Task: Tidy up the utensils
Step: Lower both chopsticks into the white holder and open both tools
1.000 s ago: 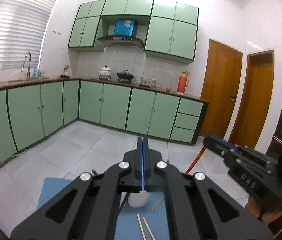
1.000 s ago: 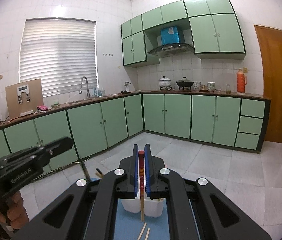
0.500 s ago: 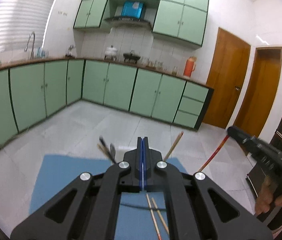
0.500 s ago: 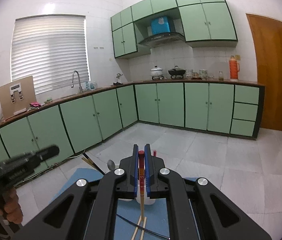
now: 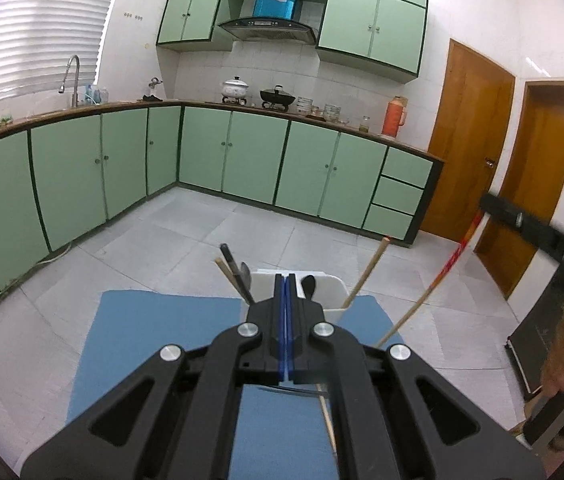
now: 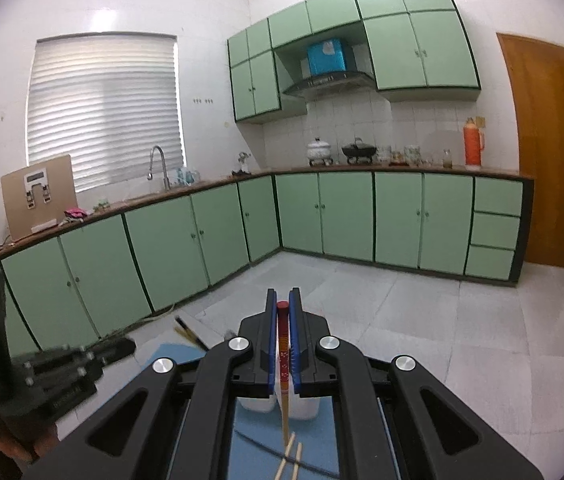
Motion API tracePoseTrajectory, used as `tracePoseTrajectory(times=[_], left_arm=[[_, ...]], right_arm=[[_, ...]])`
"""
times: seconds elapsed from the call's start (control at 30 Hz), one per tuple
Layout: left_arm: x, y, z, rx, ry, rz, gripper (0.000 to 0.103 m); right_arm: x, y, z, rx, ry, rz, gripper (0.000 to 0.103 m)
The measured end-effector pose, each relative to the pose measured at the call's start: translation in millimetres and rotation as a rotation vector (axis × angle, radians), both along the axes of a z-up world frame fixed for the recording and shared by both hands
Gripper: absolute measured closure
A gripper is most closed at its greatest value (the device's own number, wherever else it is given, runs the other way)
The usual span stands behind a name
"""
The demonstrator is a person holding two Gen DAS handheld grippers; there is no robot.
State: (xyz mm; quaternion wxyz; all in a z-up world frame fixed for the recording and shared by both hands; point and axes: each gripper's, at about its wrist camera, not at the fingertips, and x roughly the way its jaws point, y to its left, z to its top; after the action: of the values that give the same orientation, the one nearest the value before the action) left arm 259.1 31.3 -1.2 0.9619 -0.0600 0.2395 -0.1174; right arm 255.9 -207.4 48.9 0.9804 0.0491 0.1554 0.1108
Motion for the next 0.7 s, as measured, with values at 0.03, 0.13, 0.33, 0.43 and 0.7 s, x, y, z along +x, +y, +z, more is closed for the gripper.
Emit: tracePoseTrajectory(times=[0.03,0.13,0.33,0.43,0.7], left_arm=[[1,0,0,0.003,0.001,0.003,0.103],[5,3,-3,0.013,0.009,0.013,0.103],[17,2,-8,0.04,0.023,0.021,0.103],[24,3,-9,0.047,0.028,0.026,0.103],[37,6,-14,0.053,0.038,0.038,0.103]], right_arm=[[4,2,6,0.001,-0.013,0.001,0.097],[16,10,16,-0.021,-0.048,-0.009,0.097],[50,20,26,-0.033,-0.071,-0.027,0.097],[67,21,23,-0.043,-0.068,-0.04,0.097],[92,19,-15,-0.041,0.01,-0.043,0.097]])
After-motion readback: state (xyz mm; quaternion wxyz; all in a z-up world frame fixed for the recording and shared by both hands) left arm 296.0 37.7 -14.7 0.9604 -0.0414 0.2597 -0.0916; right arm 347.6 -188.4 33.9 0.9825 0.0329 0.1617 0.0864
